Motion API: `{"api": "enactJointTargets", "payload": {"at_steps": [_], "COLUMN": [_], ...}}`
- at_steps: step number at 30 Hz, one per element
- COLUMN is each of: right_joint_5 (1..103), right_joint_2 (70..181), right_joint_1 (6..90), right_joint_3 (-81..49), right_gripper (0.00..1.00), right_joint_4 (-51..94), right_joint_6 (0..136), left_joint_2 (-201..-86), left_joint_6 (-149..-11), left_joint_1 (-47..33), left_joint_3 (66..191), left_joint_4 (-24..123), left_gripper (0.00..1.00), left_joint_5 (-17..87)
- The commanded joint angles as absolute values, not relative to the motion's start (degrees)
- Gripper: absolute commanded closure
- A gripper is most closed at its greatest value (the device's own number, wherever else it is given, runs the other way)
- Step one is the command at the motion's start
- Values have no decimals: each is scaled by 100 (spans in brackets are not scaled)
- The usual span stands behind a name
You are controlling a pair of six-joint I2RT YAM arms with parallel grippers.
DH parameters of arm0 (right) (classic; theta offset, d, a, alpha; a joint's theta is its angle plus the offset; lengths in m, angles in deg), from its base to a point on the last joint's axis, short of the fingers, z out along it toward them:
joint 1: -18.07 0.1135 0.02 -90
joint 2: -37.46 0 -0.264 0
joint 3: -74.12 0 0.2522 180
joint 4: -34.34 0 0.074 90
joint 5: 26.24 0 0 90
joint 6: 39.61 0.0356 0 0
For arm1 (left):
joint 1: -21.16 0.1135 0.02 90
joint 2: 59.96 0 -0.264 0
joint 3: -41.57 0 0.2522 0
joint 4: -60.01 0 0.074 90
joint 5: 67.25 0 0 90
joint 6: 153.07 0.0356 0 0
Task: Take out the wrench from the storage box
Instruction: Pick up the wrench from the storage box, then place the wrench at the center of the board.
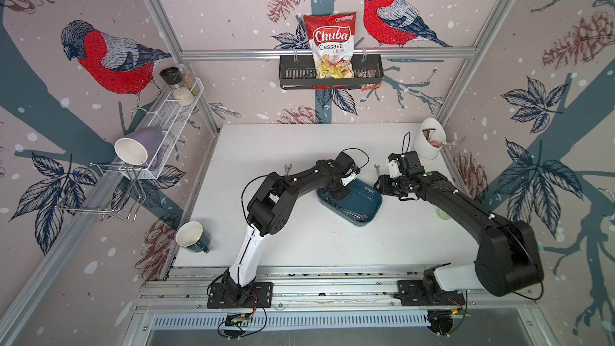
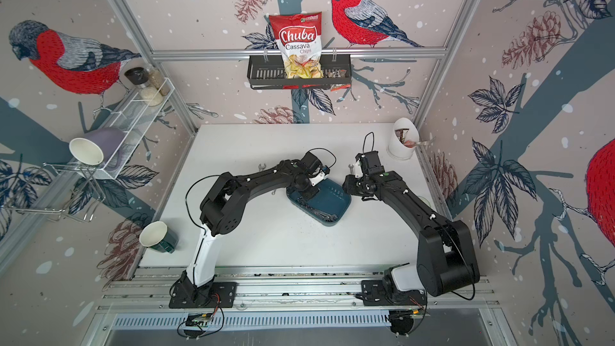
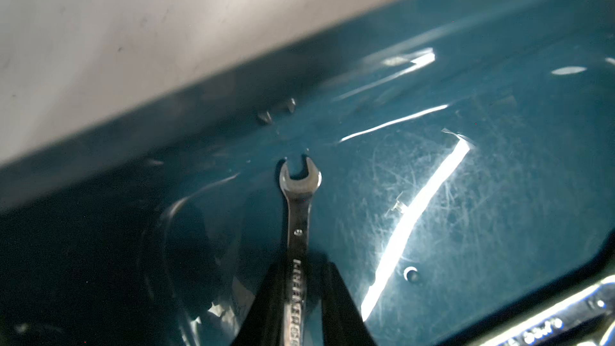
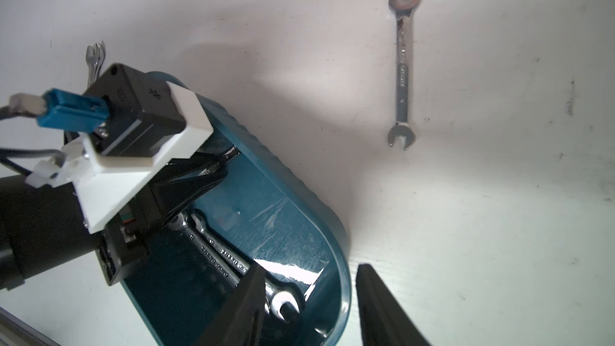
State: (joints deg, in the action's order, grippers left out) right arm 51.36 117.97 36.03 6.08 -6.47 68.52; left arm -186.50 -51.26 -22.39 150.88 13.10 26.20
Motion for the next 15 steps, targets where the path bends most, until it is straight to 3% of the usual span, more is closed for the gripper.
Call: {"api": "enactJointTargets", "payload": {"at_steps": [1,15], "right_joint_5": [5093,5062], "right_joint_2": [11777,11739], "right_joint_1": [3598,3574], "right_joint_3": [601,519], "right_gripper": [50,50], "right_joint_4": [-587,-592], "right_joint_6": [6838,6832], "left_joint_2": [-18729,-18413], "left_joint_6": [-5147,-5244], "left_joint_1": [-2252,-2194], "left_joint_3": [15056,15453], "left_joint_4": [1039,942], "left_gripper": [81,84], "left_joint_5": [2684,2891]}}
